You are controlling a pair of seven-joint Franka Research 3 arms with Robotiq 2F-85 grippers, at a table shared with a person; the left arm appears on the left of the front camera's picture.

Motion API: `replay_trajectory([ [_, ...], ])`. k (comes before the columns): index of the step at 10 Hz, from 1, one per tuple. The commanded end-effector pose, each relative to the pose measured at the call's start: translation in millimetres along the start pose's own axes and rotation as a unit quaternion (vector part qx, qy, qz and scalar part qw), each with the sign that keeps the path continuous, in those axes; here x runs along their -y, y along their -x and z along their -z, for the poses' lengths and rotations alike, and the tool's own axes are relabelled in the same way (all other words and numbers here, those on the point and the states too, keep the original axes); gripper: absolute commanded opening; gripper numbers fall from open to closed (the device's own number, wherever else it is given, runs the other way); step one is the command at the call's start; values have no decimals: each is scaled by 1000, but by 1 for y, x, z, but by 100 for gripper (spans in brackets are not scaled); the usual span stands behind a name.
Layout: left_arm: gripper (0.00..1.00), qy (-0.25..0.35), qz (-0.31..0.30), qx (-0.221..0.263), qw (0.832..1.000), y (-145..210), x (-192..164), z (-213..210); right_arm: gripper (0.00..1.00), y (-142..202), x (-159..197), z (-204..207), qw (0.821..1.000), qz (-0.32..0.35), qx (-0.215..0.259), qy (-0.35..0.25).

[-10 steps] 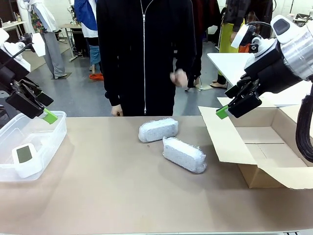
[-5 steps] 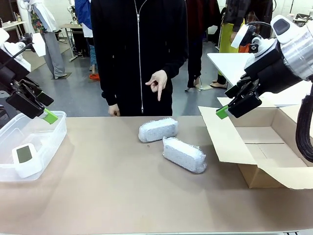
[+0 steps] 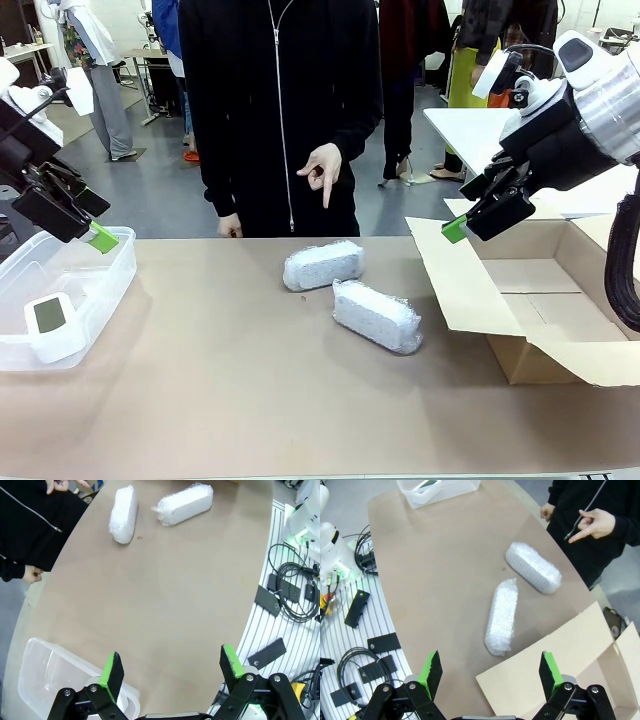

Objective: Separate and place wrapped and unwrapped clocks.
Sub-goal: Pick up the Digital clock indicated by the person.

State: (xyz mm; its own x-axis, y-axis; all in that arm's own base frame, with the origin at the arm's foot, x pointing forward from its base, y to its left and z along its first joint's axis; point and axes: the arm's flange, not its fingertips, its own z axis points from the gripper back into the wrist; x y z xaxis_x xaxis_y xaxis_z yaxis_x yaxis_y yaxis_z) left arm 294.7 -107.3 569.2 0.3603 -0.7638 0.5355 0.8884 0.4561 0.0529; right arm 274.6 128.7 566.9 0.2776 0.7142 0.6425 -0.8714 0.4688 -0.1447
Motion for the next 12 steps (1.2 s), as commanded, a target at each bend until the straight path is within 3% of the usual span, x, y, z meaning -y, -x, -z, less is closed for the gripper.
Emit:
replay_trajectory([
  [1, 100, -6, 0, 1, 1000, -1, 2, 1, 100, 1, 0, 1, 1000, 0, 2, -8],
  [8, 100, -6, 0, 1, 1000, -1, 2, 1, 100, 0, 0, 0, 1000, 0, 0, 0],
  [9, 100, -6, 0, 1, 1000, -1, 2, 1, 100, -15, 1, -3, 1000, -11, 3, -4],
  [11, 100, -6, 0, 1, 1000, -1, 2, 1, 100, -95, 23, 33, 992, -79, -93, -37],
  [12, 100, -6, 0, 1, 1000, -1, 2, 1, 100, -131, 33, 55, 986, -109, -117, -49],
])
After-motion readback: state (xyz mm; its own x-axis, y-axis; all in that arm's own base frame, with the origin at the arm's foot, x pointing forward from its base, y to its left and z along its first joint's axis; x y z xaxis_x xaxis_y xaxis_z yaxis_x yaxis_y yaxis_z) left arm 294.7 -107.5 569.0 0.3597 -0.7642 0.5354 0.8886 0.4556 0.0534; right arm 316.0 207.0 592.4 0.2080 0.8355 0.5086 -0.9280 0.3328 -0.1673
